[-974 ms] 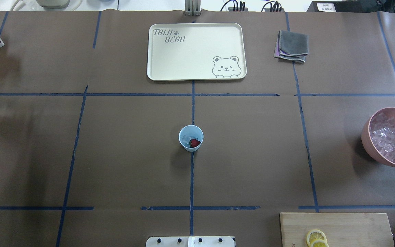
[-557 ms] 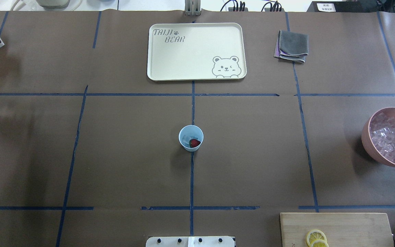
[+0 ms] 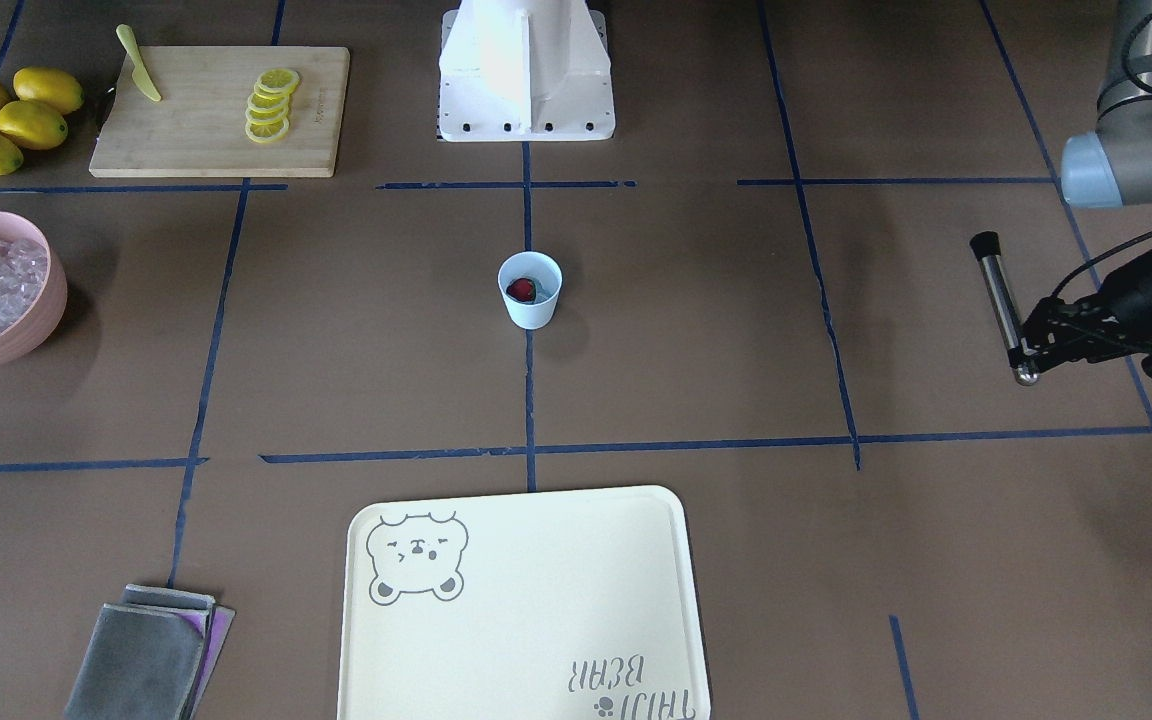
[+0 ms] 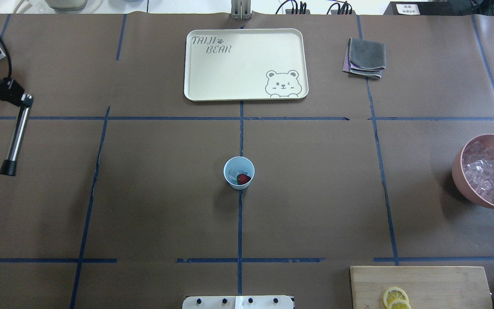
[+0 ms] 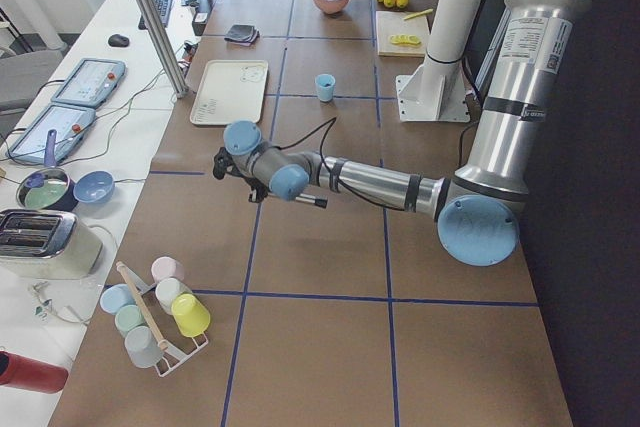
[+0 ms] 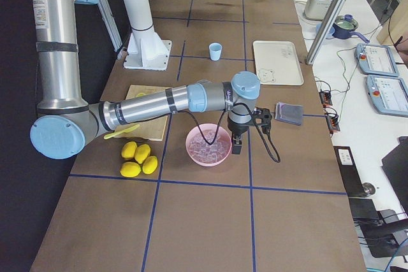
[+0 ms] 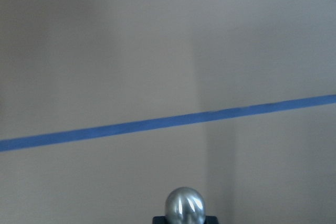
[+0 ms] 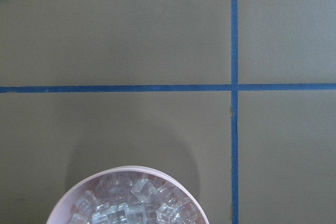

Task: Mash ice and strawberries in cup
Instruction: 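Carry the silver muddler with the left gripper over the light-blue cup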

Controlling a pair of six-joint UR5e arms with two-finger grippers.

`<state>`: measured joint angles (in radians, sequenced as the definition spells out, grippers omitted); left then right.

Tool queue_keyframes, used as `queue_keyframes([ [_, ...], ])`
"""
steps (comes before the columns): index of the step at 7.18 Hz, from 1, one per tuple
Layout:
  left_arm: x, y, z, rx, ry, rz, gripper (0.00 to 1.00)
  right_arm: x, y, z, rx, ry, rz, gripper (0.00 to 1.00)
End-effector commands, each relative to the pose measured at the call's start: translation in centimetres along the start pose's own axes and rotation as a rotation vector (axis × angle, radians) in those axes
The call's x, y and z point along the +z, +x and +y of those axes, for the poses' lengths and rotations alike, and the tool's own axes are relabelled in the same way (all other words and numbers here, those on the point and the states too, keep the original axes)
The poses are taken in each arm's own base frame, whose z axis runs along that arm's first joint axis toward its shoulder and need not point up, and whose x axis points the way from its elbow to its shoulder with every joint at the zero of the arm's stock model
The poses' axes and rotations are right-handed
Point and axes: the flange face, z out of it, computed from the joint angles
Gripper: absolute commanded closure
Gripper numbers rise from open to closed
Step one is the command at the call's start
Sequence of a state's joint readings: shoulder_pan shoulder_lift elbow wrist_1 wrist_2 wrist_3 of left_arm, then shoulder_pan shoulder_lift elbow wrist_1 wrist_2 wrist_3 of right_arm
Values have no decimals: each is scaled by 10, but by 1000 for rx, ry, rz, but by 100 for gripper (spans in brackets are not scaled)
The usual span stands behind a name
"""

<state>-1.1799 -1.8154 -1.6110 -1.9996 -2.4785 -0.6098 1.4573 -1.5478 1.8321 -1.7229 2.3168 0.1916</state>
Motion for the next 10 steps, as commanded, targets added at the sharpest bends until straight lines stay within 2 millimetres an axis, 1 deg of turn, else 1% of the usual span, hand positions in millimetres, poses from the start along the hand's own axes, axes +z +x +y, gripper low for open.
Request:
queue_keyframes([
  [1,-34,175,-8,117,134,97,100,-3,-2,0,-3,5,-1,0],
  [2,-26,248,2,173,176,135,100,-4,-4,1,-6,9,-1,0],
  [3,-5,325,23,291,274,157,100,-5,-4,1,-9,10,0,0],
  [4,19,389,44,358,334,199,100,-5,-4,1,-9,10,2,0],
  [5,11,410,46,401,427,193,100,-4,-3,1,-8,9,2,0],
  [6,-7,416,48,529,566,225,100,-5,-4,1,-9,10,2,0],
  [7,-9,416,49,559,620,279,100,-4,-3,1,-8,9,2,0],
  [8,-17,419,51,564,704,310,100,-3,-3,0,-6,7,2,0],
  [9,-6,411,54,567,789,333,100,-3,-2,0,-4,7,2,0],
  [10,40,413,83,557,879,429,100,-3,-2,0,-4,7,2,0],
])
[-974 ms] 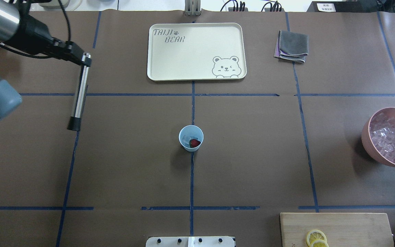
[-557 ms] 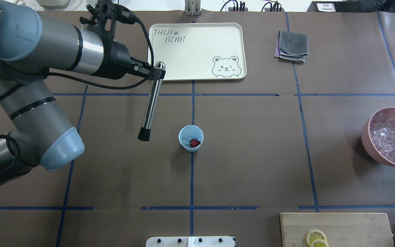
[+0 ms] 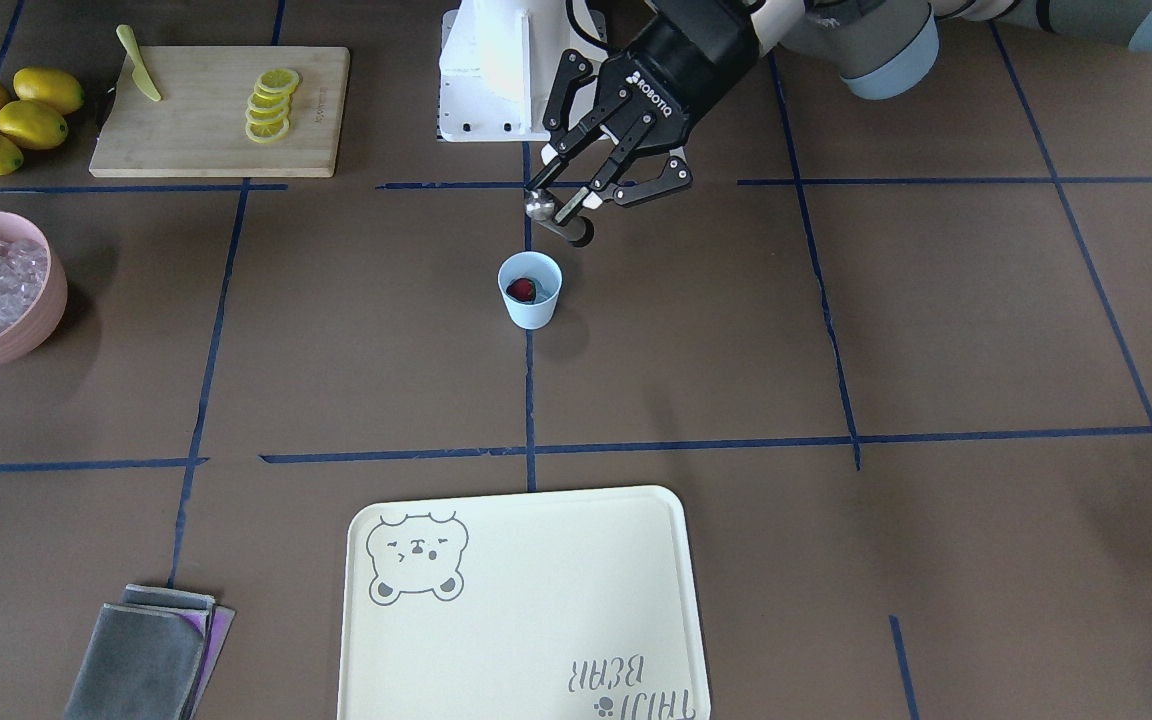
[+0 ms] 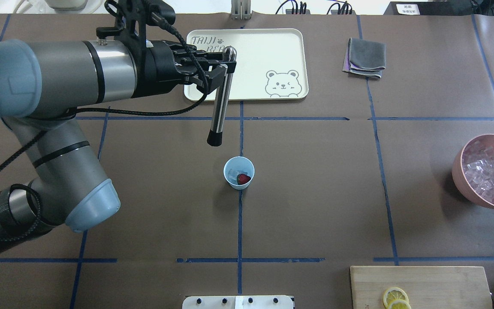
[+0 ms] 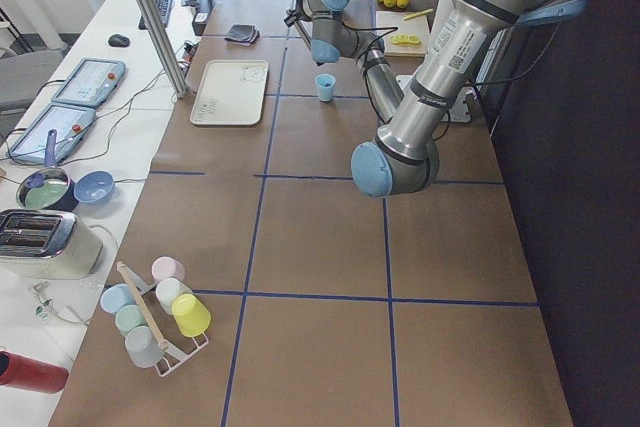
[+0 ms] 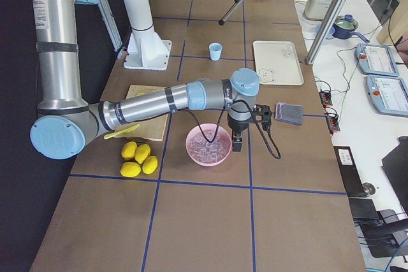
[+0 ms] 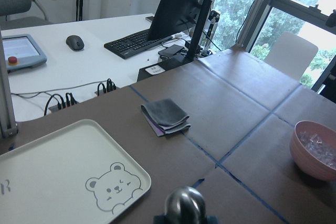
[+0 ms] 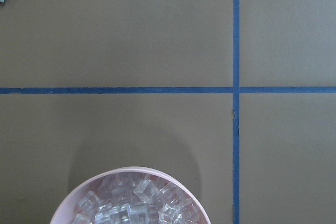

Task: Mash ice and strawberries in cup
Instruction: 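Carry the silver muddler with the left gripper over the light-blue cup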

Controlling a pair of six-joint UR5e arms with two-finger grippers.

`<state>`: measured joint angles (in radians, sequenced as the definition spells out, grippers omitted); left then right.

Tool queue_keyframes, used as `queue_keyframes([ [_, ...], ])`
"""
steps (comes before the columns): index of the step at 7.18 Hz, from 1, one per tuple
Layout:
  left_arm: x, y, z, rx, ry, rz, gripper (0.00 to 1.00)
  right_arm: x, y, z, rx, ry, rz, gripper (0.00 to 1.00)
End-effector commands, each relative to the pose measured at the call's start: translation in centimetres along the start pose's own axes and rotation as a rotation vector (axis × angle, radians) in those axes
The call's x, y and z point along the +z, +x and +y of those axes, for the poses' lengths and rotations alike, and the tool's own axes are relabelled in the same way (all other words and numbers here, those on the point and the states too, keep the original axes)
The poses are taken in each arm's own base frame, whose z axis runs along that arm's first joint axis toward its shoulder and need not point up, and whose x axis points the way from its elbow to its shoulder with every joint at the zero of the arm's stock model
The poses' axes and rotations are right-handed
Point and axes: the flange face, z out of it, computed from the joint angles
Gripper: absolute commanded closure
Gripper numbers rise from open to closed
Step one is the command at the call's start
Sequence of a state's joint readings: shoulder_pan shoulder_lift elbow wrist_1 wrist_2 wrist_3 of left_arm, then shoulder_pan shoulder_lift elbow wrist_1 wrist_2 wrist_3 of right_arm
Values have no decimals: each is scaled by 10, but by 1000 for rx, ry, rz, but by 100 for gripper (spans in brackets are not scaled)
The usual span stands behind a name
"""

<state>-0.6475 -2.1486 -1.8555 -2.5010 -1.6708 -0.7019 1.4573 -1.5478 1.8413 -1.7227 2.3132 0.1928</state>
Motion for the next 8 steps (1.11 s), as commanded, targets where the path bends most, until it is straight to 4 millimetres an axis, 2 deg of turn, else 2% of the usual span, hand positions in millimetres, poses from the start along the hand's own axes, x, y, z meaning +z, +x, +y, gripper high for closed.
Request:
queue_keyframes([
  [1,22,13,76,-33,191,25,100,0,0,-1,1,0,0,0],
  [3,20,11,80,128,198,4,100,1,1,-1,3,-3,-1,0],
  [5,17,10,103,131,170,-2,100,1,1,0,3,-3,-1,0],
  [8,23,41,134,142,155,17,100,1,1,0,3,-3,-1,0],
])
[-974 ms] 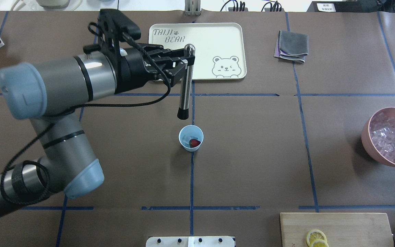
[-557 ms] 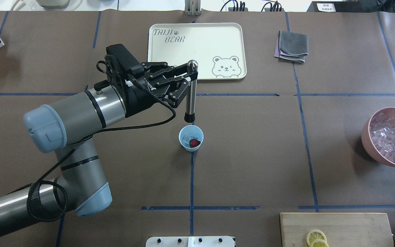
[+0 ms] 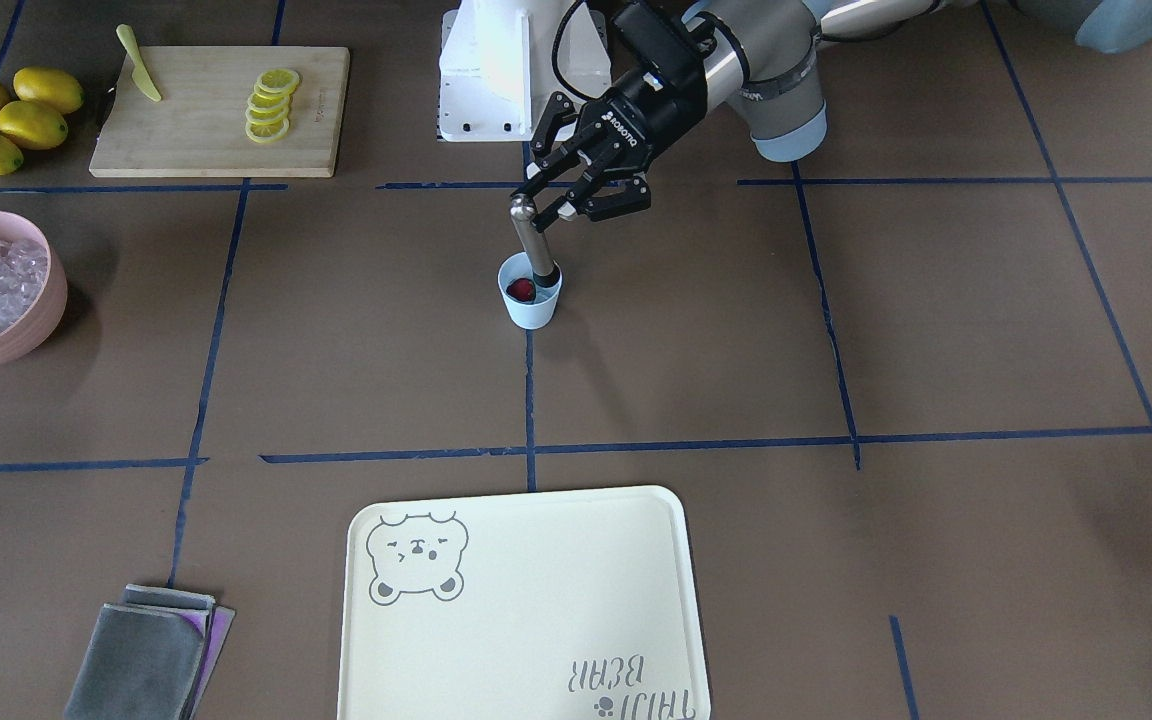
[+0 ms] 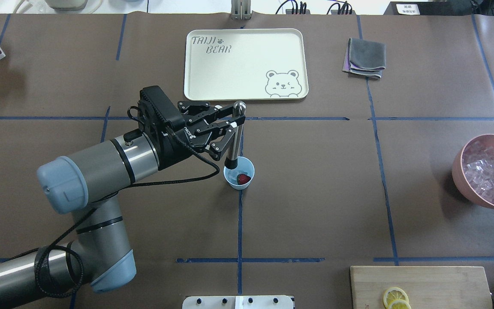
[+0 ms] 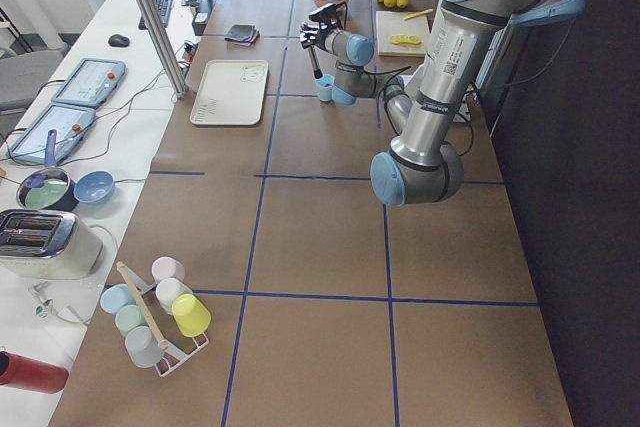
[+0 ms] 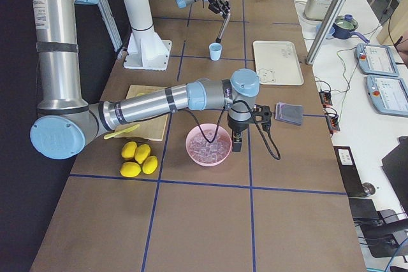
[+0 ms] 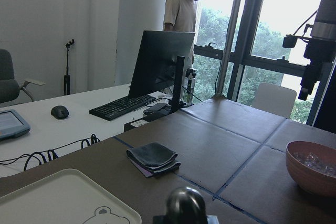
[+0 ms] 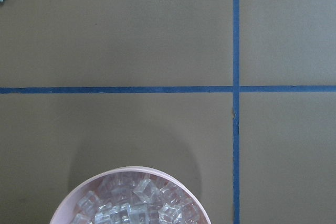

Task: Mash ice and strawberries in cup
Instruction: 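Carry the silver muddler with the left gripper over the light-blue cup, then lower the muddler into the cup and press down on the strawberry and ice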

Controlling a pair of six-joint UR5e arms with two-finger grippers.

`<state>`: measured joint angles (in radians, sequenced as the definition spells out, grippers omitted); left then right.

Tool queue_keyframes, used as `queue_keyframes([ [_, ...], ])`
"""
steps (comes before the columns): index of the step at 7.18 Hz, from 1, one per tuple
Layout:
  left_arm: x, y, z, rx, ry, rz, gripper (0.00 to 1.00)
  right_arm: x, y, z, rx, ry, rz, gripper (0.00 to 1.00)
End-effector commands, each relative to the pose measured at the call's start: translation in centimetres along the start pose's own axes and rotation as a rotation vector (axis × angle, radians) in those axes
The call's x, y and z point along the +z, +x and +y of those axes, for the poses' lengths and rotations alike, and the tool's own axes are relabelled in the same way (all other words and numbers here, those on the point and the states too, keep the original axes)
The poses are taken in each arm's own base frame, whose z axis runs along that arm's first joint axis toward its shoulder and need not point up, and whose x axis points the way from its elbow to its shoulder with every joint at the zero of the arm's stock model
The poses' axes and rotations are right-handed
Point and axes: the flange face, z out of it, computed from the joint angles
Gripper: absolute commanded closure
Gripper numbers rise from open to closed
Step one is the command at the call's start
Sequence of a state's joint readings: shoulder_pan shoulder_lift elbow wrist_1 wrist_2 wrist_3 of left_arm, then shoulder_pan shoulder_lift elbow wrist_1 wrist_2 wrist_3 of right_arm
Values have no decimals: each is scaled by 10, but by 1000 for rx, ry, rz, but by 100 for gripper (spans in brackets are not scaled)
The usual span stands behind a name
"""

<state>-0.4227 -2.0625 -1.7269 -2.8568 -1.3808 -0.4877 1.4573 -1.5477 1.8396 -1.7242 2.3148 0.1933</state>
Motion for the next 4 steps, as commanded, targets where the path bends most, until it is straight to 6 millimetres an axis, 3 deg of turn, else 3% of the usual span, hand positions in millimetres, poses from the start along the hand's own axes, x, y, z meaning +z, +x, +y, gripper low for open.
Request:
queue_keyframes([
  [1,7,20,22,-4,-11,-12,100,0,0,0,-1,1,0,0],
  [4,16,15,36,3,-33,-34,100,1,1,1,1,-1,0,0],
])
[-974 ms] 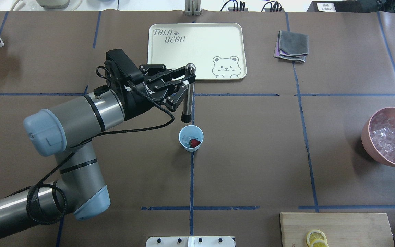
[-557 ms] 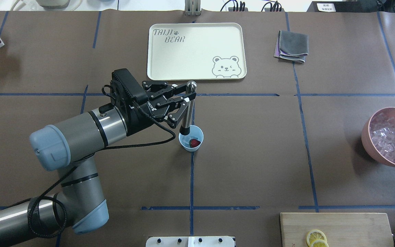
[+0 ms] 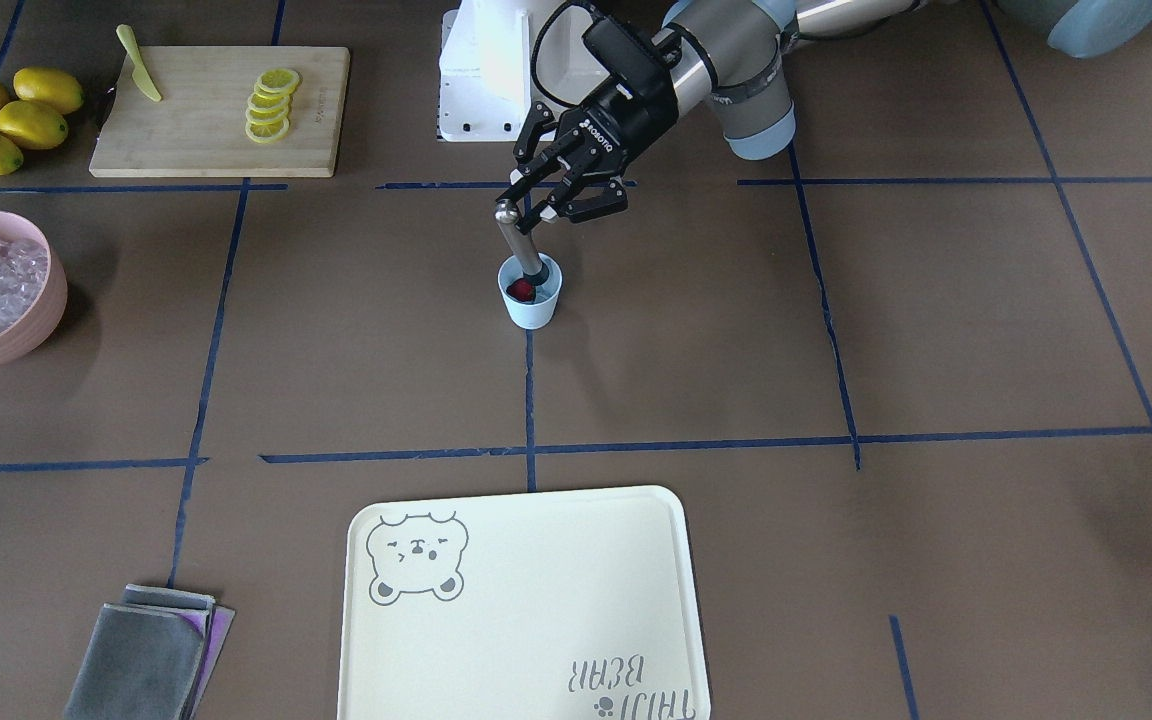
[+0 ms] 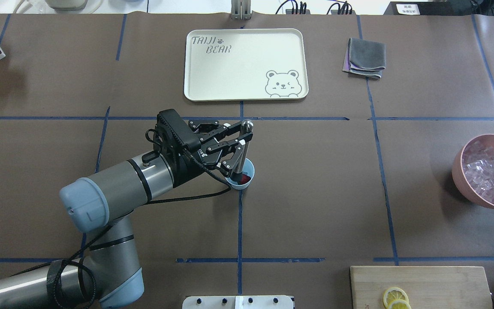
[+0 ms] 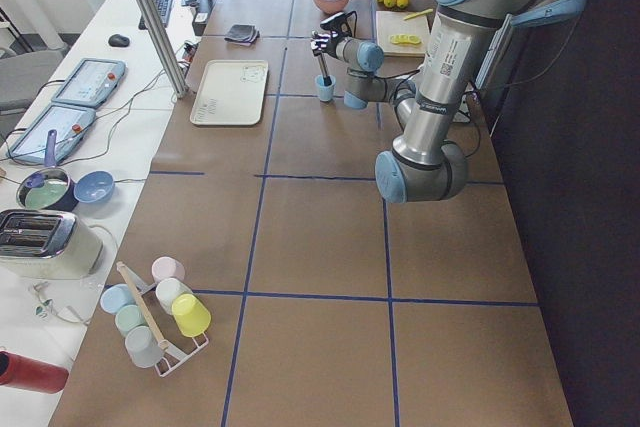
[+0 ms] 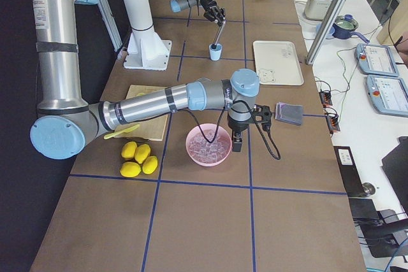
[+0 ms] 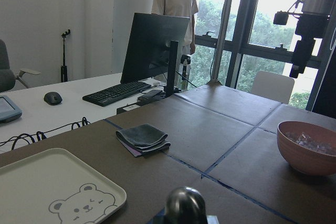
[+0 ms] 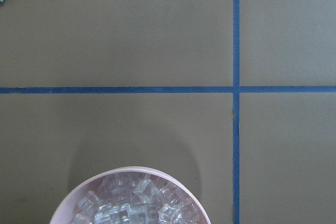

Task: Mash ice and strawberries in cup
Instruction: 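Lower the muddler into the cup and press down on the strawberry and ice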

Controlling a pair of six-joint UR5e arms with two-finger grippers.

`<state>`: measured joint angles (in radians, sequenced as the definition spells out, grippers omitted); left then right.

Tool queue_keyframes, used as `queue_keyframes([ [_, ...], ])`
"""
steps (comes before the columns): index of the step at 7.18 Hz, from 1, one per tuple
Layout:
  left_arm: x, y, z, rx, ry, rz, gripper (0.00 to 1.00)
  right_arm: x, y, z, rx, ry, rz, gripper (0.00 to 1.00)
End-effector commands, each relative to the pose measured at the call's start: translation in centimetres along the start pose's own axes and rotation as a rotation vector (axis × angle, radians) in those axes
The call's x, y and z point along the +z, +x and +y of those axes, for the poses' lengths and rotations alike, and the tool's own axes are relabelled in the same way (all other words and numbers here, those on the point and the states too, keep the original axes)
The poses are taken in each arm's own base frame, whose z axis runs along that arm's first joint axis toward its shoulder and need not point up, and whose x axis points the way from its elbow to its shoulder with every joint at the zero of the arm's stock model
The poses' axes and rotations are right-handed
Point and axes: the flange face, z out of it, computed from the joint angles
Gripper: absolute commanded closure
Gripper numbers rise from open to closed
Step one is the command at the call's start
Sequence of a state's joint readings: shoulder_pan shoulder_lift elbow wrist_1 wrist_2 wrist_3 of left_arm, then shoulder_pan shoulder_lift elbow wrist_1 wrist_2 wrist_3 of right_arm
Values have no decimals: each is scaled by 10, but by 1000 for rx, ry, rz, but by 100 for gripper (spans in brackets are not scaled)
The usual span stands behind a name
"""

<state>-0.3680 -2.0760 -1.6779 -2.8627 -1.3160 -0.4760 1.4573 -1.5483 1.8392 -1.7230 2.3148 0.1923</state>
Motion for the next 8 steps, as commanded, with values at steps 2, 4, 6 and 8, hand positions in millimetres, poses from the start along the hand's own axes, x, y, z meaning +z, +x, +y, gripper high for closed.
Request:
queue_keyframes([
  [2,6,-4,13,5,-22,-13,100,0,0,0,3,-2,0,0],
  [4,7,2,12,1,-20,-4,100,1,1,0,4,-3,1,0],
  [6,9,21,-26,-20,44,28,100,1,1,0,2,-3,0,0],
  [8,-3,15,-60,-22,96,24,100,1,1,0,2,-3,1,0],
])
